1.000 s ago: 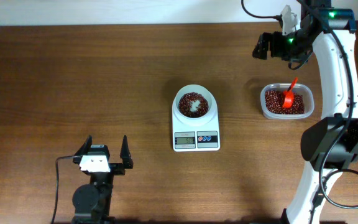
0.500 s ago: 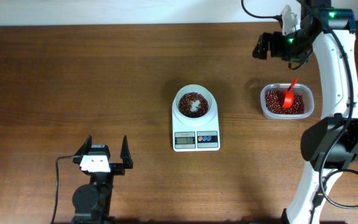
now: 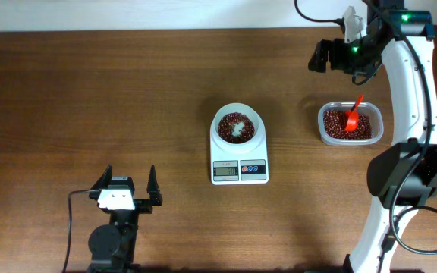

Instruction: Scoop item into bowl and weigh 50g on scale

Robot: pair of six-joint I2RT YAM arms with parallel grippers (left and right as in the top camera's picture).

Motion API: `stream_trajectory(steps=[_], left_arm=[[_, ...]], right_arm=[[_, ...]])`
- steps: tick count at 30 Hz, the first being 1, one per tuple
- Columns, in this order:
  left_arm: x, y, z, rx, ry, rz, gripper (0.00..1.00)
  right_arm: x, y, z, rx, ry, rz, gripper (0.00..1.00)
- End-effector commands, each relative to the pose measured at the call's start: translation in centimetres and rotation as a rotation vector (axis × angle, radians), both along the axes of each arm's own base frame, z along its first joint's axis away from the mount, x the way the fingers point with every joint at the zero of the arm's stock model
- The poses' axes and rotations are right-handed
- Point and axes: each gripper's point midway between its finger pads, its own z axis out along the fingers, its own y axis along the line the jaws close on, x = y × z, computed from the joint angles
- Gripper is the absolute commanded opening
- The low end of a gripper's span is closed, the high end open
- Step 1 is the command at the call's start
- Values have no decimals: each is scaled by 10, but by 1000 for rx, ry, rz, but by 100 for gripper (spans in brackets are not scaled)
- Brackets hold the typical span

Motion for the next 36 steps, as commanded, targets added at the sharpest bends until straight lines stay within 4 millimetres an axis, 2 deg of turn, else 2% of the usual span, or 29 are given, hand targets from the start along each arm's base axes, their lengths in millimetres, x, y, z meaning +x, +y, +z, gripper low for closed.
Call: stream_trajectory(steps=[1, 3, 5, 6, 8, 11, 15, 17, 20, 26, 29, 32, 35, 36], left_arm=[[0, -1, -2, 15, -1, -8, 99], [0, -1, -2, 15, -1, -9, 99], [0, -1, -2, 15, 0, -8, 99], [0, -1, -2, 15, 0, -8, 99], [0, -1, -1, 15, -1, -9, 99], [0, -1, -2, 15, -1, -8, 99], [0, -1, -2, 15, -1, -8, 99], [0, -1, -2, 15, 0, -9, 99], [0, -1, -2, 15, -1, -9, 99], [0, -1, -1, 15, -1, -8, 99], [0, -1, -2, 15, -1, -9, 99], [0, -1, -2, 15, -1, -8, 99], [0, -1, -1, 15, -1, -8, 99], [0, -1, -1, 15, -1, -9, 99]], right_arm=[[0, 3, 5, 9, -14, 8, 99], [-4, 6, 27, -18, -68, 28, 99], [-14, -2, 66, -148, -164, 11, 99], [-25, 3, 96, -167, -230, 15, 99], [-40, 8, 130, -198, -313, 29, 99], [-77, 12, 194, -299, -501, 152, 99], [-110, 1, 237, -329, -616, 138, 99], [-126, -7, 246, -337, -643, 113, 99], [-135, -14, 234, -344, -654, 93, 99], [-129, -12, 176, -337, -710, 86, 99], [-135, -12, 126, -320, -732, 59, 99], [-143, -13, 87, -307, -757, 35, 99], [-156, -13, 53, -296, -801, 7, 99], [-168, -14, 32, -281, -834, -17, 99]])
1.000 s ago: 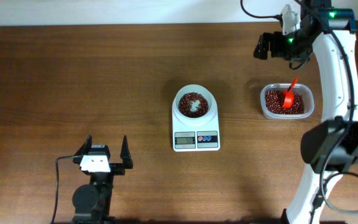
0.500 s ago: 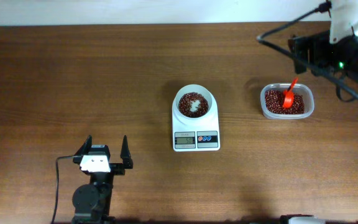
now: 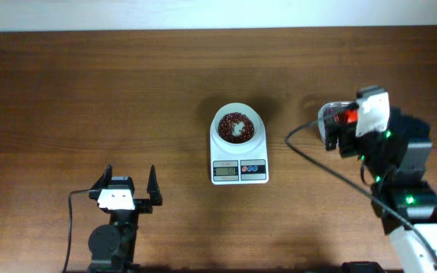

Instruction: Scoop item into bowl and weigh 50g on scale

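A white bowl (image 3: 238,114) holding red beans stands on the white scale (image 3: 239,171) at the table's middle. To its right, the clear container of beans (image 3: 328,114) is mostly covered by my right arm; only its left rim and a bit of the red scoop (image 3: 347,115) show. My right gripper (image 3: 334,138) hangs low over the container's near left side, and its jaws cannot be made out. My left gripper (image 3: 130,184) rests open near the front left, nothing between its fingers.
A black cable (image 3: 309,155) runs from the right arm across the table between the scale and the container. The right arm's body (image 3: 400,182) fills the front right. The table's far edge meets a white wall.
My right arm was stretched to the far right corner, its gripper beyond the container. Now it is folded back, with the gripper low over the container's near left. Bowl, scale and left arm are unchanged.
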Robot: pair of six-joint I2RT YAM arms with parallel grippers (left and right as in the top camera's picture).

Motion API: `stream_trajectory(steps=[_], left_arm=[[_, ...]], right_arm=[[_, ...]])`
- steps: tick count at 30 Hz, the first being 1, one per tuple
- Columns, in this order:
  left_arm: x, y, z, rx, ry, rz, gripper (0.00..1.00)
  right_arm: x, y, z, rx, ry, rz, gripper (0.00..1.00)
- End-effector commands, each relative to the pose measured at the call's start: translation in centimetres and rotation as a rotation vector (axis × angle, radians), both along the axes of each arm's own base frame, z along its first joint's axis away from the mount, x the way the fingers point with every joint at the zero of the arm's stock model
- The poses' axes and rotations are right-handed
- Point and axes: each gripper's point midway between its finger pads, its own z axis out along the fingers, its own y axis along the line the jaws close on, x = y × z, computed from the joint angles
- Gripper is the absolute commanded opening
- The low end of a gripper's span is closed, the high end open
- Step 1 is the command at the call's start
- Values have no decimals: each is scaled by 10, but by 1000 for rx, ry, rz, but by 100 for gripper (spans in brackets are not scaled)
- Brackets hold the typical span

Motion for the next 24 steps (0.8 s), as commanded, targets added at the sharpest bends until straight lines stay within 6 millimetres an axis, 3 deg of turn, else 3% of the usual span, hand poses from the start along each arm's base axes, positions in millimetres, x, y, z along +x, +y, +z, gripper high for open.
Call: stream_trajectory(steps=[1, 7, 15, 17, 20, 24], left_arm=[[0, -1, -2, 15, -1, -8, 99], [0, -1, -1, 15, -1, -8, 99], [0, -1, -1, 15, -1, -8, 99], [0, -1, -2, 15, -1, -8, 99], [0, -1, -1, 15, -2, -8, 99], [0, -1, -1, 15, -1, -8, 99]], right_arm=[[-18, -3, -24, 53, -67, -40, 99], [-57, -3, -74, 97, -144, -54, 99], [-88, -3, -117, 98, -222, -50, 99], [-90, -9, -91, 89, -339, -72, 99], [-92, -12, -79, 86, -392, -89, 99], [-92, -15, -81, 82, -387, -110, 99]])
